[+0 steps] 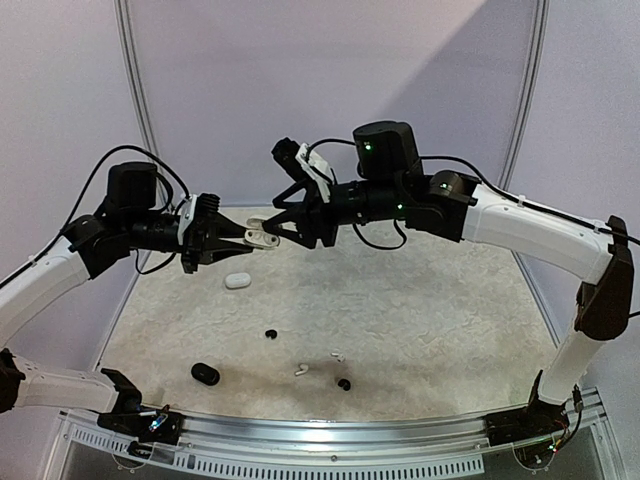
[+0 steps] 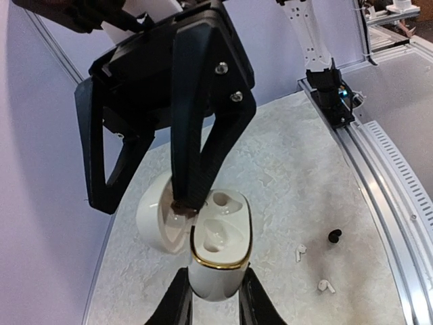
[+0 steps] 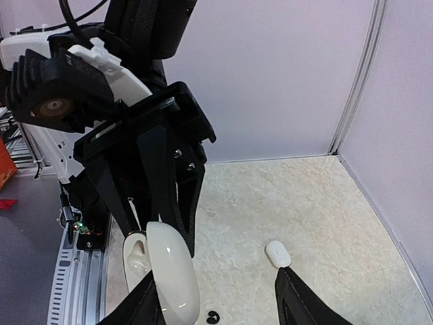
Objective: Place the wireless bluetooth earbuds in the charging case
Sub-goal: Open the charging case.
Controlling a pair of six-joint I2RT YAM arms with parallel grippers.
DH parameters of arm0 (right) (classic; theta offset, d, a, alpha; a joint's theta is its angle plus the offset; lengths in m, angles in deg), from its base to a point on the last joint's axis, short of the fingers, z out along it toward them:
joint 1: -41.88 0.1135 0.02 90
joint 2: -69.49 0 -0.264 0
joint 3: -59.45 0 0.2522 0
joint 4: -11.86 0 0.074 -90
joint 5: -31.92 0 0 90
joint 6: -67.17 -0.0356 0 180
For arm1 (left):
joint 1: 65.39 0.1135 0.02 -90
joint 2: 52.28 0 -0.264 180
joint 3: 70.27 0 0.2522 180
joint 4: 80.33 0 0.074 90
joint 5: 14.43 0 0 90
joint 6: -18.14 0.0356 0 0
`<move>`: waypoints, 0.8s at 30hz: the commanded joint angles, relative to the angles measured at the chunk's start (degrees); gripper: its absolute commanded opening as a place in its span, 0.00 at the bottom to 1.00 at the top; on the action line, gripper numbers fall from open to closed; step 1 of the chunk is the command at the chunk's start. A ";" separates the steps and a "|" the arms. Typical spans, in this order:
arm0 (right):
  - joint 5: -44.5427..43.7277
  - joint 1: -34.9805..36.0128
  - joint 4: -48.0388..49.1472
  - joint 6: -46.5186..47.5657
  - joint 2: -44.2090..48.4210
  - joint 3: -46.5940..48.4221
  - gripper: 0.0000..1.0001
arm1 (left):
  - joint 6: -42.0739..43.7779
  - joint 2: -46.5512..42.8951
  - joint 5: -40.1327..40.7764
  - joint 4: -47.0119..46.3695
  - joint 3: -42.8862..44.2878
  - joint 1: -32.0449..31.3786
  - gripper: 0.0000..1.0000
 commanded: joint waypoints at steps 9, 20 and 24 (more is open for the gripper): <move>-0.93 -2.32 0.06 -4.67 -1.72 2.12 0.56 | -7.91 -0.76 -4.68 -0.95 -2.61 -0.84 0.00; 5.08 -2.30 -0.76 -5.54 -3.18 4.44 0.63 | -25.75 1.67 -4.53 -8.39 -5.53 0.04 0.00; 5.53 -2.31 -0.83 -6.18 -3.62 5.11 0.66 | -28.17 2.67 -3.78 -10.25 -6.09 0.18 0.00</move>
